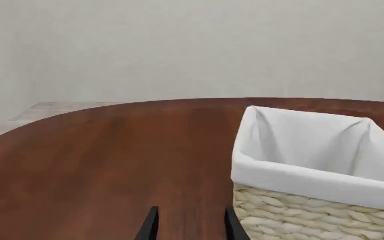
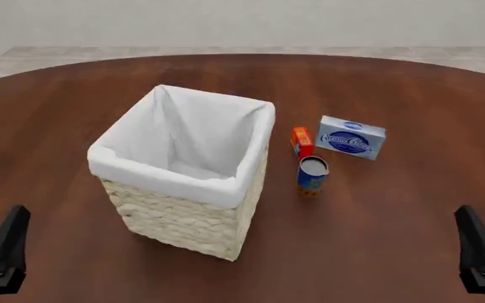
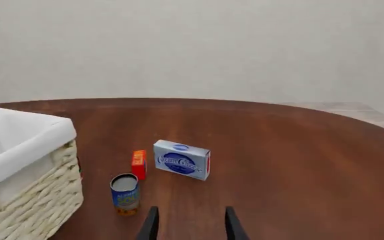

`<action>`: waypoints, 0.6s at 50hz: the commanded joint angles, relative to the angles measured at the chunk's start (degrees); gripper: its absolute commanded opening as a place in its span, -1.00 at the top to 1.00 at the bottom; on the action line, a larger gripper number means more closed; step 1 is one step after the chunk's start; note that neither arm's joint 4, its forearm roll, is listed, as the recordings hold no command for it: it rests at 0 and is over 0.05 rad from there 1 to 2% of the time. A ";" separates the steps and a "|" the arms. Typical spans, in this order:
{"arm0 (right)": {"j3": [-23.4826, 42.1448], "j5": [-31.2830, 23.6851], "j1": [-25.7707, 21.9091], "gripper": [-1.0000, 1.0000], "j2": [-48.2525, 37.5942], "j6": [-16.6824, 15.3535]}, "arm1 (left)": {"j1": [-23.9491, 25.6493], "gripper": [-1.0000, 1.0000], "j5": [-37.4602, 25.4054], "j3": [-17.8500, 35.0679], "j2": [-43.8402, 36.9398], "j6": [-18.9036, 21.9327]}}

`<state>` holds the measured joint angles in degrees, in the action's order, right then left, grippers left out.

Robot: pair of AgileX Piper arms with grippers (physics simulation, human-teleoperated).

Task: Pick up the alphabet soup and put it in the basket.

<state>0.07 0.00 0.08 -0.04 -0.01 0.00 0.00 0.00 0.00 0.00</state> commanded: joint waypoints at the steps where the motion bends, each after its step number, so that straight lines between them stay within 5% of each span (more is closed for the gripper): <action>1: 0.24 -0.05 0.27 -1.00 -0.09 -0.21 | 0.00 -1.00 0.00 0.00 0.00 0.00; 22: 1.02 -1.59 0.51 -1.00 -0.14 -1.19 | 0.00 -1.00 0.00 0.00 0.00 0.00; 30: 2.19 4.55 -1.22 -1.00 -7.95 -0.62 | 0.00 -1.00 0.00 0.00 0.00 0.00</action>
<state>1.28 0.93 0.13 -2.82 -0.56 0.00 0.00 0.00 0.00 0.00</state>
